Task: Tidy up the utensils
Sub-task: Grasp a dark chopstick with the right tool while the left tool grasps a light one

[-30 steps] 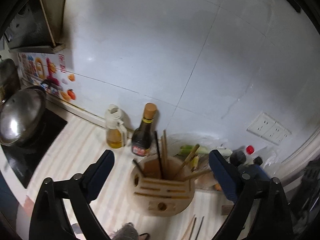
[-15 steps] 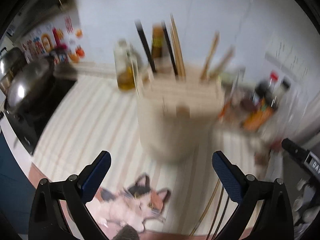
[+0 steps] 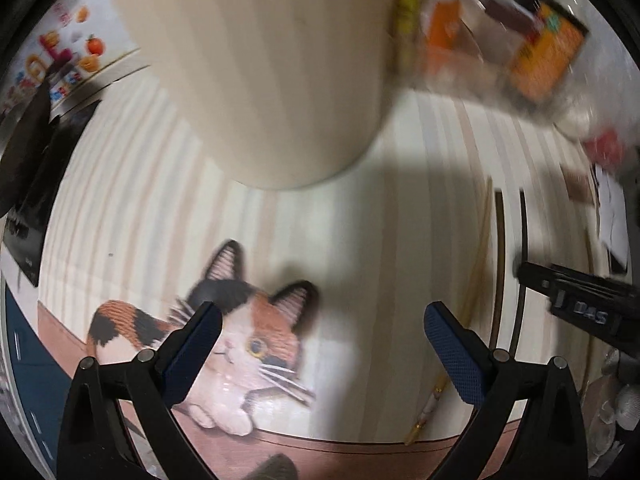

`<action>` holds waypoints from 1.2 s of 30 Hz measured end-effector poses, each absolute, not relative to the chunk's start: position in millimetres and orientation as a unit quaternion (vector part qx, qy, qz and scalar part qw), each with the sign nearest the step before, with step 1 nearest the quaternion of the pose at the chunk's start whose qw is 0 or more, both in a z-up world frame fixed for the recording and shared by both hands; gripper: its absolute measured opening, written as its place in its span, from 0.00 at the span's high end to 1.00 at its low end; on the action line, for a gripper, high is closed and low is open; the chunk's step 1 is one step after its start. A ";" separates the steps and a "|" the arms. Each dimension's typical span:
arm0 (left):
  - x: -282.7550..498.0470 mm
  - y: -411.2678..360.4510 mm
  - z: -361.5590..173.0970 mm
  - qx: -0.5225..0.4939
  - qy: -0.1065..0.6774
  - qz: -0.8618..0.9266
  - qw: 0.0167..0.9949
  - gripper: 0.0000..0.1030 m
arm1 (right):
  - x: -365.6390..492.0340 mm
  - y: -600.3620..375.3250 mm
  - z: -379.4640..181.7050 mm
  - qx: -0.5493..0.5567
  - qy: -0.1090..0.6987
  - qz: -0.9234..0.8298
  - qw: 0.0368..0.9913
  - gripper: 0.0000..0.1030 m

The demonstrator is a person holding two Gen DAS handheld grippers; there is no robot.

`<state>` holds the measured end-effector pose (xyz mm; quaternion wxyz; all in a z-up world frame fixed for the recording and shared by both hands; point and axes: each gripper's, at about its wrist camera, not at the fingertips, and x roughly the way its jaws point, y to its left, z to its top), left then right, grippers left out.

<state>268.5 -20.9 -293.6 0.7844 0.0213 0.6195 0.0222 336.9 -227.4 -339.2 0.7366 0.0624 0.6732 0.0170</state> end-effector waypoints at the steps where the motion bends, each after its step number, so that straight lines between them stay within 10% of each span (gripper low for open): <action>1: 268.5 -24.2 -295.2 0.024 0.621 0.017 0.783 0.00 | 336.0 -223.5 -338.0 0.044 0.665 0.015 0.746 0.78; 8: 268.3 -75.0 -309.4 0.058 0.628 -0.059 0.774 0.05 | 325.6 -246.7 -350.9 0.028 0.675 0.001 0.738 0.95; 16: 259.3 -109.4 -330.2 0.091 0.632 -0.105 0.763 0.58 | 308.6 -294.1 -363.1 0.054 0.685 -0.019 0.726 0.95; 19: 257.4 -106.4 -327.7 0.077 0.629 -0.108 0.766 0.94 | 305.0 -296.8 -366.0 0.051 0.685 -0.021 0.726 0.94; 36: 194.1 3.5 -330.2 -0.112 0.696 -0.015 0.709 0.92 | 291.3 -237.0 -379.2 0.016 0.727 0.083 0.681 0.95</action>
